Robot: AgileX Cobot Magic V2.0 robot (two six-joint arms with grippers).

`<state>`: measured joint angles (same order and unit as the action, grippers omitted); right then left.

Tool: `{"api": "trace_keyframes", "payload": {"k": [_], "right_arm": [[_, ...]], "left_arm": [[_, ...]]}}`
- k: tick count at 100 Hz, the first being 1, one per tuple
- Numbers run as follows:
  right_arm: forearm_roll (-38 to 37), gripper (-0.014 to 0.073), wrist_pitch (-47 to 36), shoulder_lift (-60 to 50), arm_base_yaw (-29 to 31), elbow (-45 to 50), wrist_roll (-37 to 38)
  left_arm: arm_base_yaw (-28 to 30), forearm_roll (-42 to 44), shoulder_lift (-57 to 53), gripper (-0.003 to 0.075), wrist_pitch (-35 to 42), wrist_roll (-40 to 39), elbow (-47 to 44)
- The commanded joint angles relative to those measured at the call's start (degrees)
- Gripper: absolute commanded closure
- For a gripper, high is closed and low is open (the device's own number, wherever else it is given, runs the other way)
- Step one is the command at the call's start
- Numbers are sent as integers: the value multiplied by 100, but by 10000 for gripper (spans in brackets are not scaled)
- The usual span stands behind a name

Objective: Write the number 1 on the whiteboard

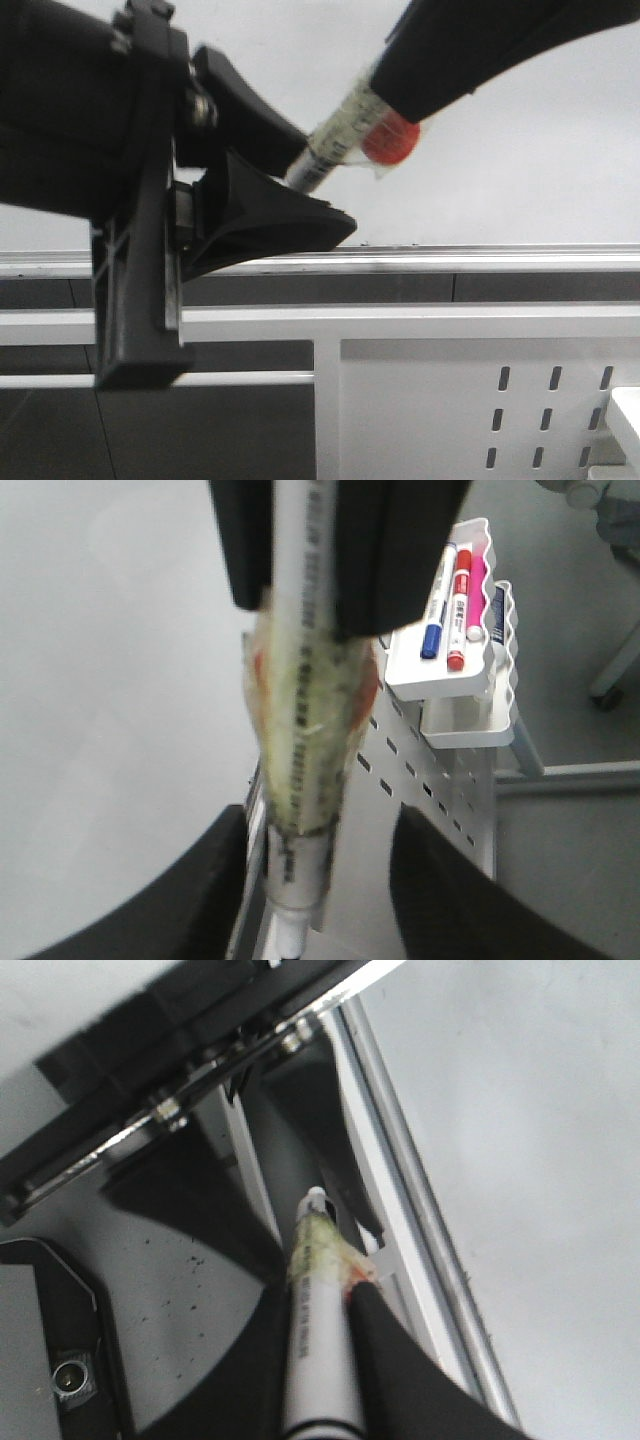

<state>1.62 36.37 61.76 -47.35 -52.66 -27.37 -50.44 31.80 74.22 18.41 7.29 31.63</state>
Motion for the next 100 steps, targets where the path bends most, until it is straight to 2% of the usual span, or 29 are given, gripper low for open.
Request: {"api": "trace_keyframes", "payload": {"k": [1, 7, 18, 31, 36, 46, 57, 63, 69, 78, 89, 100], "right_arm": [[-221, 663, -572, -243, 49, -195, 108], [-376, 663, -609, -341, 185, -195, 355], [-503, 663, -572, -545, 542, -195, 655], [-476, 663, -763, -982, 933, -90, 867], [-438, 663, -934, -1152, 972, 26, 867], [-162, 663, -1434, -1501, 971, 366, 867], [576, 663, -2184, -1806, 971, 864, 867], [704, 663, -2415, -1864, 971, 1101, 867], [728, 663, -2664, -1863, 971, 1297, 867], [866, 663, -3362, -1863, 971, 1621, 867], [1101, 663, -4162, -1863, 971, 1880, 867], [1101, 663, -4385, -1721, 971, 1896, 867]], "left_arm": [[-43, -448, -417, 272, 177, -29, 105], [-43, -741, -643, 235, -186, -29, 57], [-43, -1137, -1226, 225, -837, -29, -45], [-17, -2118, -1957, 246, -521, -29, -354], [33, -2309, -2185, 288, -179, -29, -524], [160, -2716, -2534, 422, 782, -29, -938], [293, -3477, -2760, 624, 2301, -29, -1517], [305, -3963, -2782, 739, 3144, -29, -1830], [305, -4434, -2782, 740, 3927, -62, -2152], [305, -4829, -2771, 740, 4531, -314, -2497], [305, -5140, -2771, 740, 4851, -494, -2720], [305, -5141, -2771, 740, 4894, -494, -2761]]}}
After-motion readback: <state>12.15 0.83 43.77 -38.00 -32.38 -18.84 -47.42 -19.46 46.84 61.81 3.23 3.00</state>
